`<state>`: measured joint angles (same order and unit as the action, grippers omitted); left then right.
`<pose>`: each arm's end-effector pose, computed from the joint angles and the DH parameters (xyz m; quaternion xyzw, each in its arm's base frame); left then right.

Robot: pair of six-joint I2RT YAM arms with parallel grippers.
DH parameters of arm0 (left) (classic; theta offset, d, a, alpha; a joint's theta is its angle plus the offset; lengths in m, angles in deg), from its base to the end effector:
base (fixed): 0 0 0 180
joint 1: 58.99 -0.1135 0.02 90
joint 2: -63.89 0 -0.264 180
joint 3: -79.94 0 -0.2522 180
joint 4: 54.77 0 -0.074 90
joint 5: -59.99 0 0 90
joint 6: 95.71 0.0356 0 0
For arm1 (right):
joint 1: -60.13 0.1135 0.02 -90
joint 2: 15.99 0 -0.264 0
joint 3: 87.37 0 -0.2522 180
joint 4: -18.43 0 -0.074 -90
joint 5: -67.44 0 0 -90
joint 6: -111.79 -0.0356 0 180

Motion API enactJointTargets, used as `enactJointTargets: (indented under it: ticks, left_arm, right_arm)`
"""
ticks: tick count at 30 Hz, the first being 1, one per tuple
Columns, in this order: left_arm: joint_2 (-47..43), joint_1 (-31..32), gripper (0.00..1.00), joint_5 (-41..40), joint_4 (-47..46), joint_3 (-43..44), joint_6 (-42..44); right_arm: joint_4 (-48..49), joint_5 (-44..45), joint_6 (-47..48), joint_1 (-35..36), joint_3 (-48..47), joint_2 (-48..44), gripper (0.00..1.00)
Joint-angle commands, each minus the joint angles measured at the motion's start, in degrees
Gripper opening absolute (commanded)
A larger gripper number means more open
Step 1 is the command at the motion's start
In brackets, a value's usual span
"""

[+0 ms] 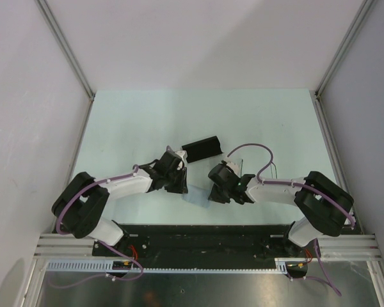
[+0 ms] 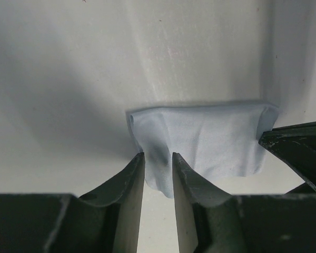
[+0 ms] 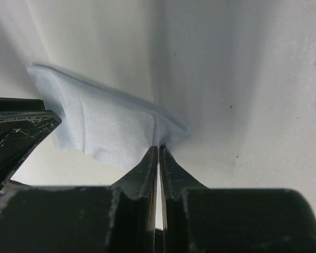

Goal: Organize the sunglasses
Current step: Pick up the folded cleaning cloth from the center of the board.

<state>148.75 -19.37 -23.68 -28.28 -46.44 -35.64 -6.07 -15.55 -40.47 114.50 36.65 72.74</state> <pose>0.2058 -0.1754 0.1532 0.0963 0.9544 -0.2018 0.1977 0.1698 0.2294 0.1490 0.0831 0.9542 0.2086 0.1977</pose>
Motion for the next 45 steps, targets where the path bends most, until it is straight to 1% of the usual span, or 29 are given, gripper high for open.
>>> enactJointTargets:
  ticks: [1, 7, 16, 19, 23, 24, 28, 37, 39, 40, 43, 45]
  left_arm:
    - [-0.22, -0.06, 0.33, -0.53, 0.45, -0.22, 0.58]
    - [-0.57, -0.06, 0.32, -0.96, 0.45, -0.39, 0.58]
    - [-0.13, -0.06, 0.25, -1.32, 0.54, -0.57, 0.58]
    - [0.04, -0.06, 0.21, -1.14, 0.54, -0.48, 0.58]
    - [0.04, -0.06, 0.11, -0.97, 0.45, -0.22, 0.67]
    - [0.04, -0.06, 0.10, -0.79, 0.54, -0.13, 0.67]
    - [-0.31, -0.06, 0.01, -0.53, 0.54, 0.22, 0.75]
    - [-0.92, -0.06, 0.00, -0.53, 0.45, 0.22, 0.49]
    - [-0.75, -0.06, 0.01, -0.53, 0.45, 0.13, 0.32]
    - [-0.84, -0.06, 0.00, -0.53, 0.45, 0.13, 0.31]
    - [-0.40, -0.06, 0.01, -0.53, 0.45, 0.13, 0.31]
    - [-0.22, -0.06, 0.00, -0.53, 0.45, 0.13, 0.31]
  right_arm:
    - [-4.11, 1.52, 1.09, -0.05, -0.15, 2.15, 0.07]
    - [-4.46, 1.61, 1.26, -0.05, -0.41, 2.33, 0.04]
    - [-4.29, 1.70, 1.53, -0.05, -0.59, 2.68, 0.03]
    - [-4.20, 1.61, 1.88, 0.03, -0.67, 2.77, 0.03]
    - [-4.29, 2.31, 2.76, 0.12, -0.94, 2.42, 0.01]
    - [-4.37, 2.49, 3.02, 0.21, -1.29, 2.33, 0.00]
    - [-4.46, 3.01, 4.51, 0.74, -2.69, 1.80, 0.00]
    - [-5.25, 3.98, 6.18, 1.44, -4.98, 2.50, 0.00]
    - [-6.48, 5.11, 5.83, 1.62, -5.24, 2.33, 0.06]
    - [-6.92, 5.56, 5.83, 1.88, -5.42, 2.24, 0.18]
    - [-8.24, 6.53, 5.57, 2.49, -5.77, 2.24, 0.31]
    - [-8.24, 6.18, 5.57, 2.67, -5.95, 2.76, 0.33]
